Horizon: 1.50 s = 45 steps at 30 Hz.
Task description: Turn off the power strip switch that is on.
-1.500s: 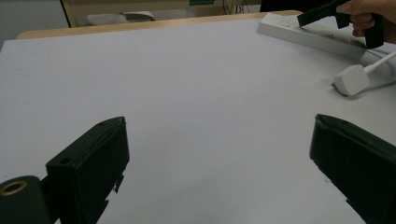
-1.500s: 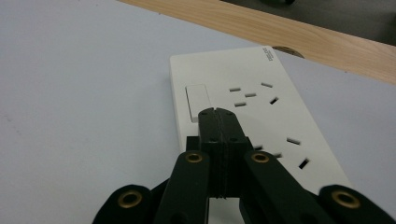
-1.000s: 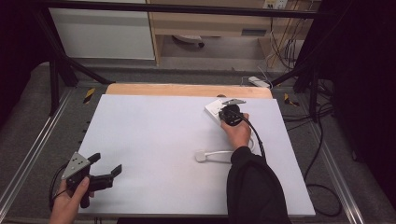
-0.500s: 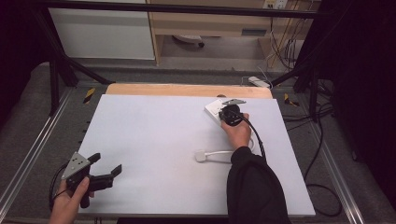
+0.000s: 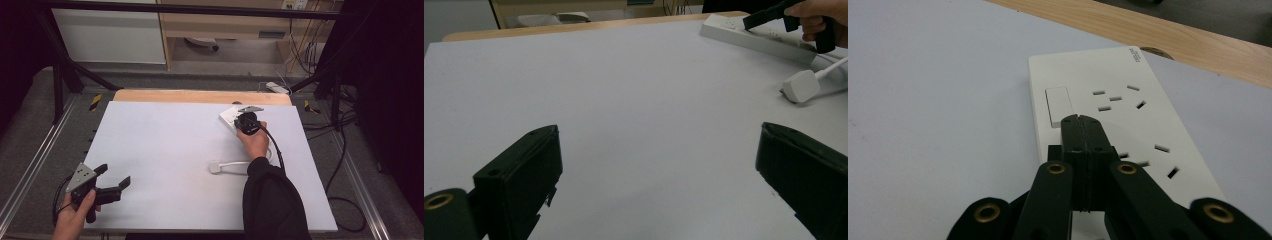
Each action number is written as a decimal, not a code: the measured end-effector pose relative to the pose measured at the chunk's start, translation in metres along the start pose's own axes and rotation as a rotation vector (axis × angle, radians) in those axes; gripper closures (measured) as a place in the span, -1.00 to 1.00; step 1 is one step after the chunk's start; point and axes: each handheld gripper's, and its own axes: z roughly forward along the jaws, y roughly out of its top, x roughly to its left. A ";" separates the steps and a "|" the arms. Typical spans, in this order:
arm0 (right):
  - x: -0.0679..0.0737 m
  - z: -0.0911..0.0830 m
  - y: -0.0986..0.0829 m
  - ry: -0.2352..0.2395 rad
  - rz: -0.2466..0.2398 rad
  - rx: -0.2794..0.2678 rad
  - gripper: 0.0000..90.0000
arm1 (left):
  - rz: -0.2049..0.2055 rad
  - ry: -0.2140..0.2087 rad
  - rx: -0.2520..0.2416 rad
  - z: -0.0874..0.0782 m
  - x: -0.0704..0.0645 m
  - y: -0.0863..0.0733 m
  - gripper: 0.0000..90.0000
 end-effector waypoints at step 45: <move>-0.003 -0.024 0.009 0.047 0.045 -0.096 0.91 | 0.003 0.002 0.001 0.000 0.000 0.000 -0.89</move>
